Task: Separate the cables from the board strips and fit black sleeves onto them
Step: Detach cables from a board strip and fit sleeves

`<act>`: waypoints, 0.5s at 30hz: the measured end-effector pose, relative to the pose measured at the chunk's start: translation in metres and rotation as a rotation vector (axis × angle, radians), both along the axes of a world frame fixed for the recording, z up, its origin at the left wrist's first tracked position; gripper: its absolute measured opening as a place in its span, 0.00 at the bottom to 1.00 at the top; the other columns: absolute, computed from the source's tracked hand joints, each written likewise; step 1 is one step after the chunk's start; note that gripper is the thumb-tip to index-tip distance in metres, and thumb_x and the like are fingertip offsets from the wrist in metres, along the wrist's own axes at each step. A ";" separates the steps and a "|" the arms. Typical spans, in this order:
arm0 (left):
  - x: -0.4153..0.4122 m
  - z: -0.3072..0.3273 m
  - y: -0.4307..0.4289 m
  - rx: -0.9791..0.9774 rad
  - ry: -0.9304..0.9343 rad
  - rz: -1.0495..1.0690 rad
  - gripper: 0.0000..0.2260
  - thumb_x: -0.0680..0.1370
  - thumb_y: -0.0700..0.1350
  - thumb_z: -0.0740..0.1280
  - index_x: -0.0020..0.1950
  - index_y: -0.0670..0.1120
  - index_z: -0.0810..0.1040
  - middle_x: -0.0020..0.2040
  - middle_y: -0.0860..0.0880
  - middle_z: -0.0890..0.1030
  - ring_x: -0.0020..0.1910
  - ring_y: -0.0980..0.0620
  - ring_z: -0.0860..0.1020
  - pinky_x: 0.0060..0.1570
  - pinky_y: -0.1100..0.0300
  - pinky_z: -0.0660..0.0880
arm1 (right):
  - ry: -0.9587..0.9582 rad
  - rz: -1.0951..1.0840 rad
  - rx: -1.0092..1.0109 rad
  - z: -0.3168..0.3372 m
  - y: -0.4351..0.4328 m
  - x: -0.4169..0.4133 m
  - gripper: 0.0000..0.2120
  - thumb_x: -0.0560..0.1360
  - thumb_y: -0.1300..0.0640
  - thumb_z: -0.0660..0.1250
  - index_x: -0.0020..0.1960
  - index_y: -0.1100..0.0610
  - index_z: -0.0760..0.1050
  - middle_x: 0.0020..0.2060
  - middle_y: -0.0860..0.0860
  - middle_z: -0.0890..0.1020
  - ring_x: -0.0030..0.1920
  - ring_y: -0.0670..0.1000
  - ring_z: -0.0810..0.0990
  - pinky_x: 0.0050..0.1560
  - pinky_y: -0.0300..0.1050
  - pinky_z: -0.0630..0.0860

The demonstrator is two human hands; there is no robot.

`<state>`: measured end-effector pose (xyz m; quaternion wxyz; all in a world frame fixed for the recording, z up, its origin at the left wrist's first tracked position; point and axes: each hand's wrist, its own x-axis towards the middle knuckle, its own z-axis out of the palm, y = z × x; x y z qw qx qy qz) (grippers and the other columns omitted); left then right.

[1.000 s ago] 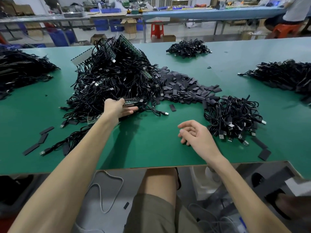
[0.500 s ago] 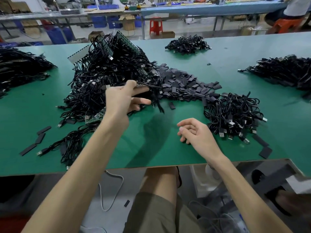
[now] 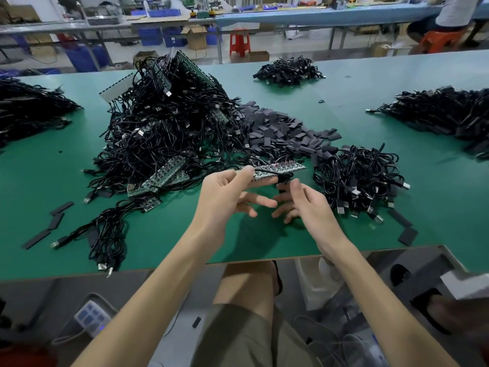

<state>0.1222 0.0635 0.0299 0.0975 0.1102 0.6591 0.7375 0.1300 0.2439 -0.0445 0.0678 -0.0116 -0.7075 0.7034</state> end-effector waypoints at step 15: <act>0.021 -0.049 0.000 -0.085 -0.258 -0.215 0.11 0.81 0.43 0.69 0.53 0.34 0.78 0.50 0.41 0.87 0.42 0.45 0.87 0.27 0.62 0.77 | 0.014 -0.038 0.020 -0.008 0.007 0.000 0.19 0.75 0.44 0.73 0.54 0.59 0.79 0.49 0.57 0.86 0.52 0.59 0.85 0.57 0.59 0.80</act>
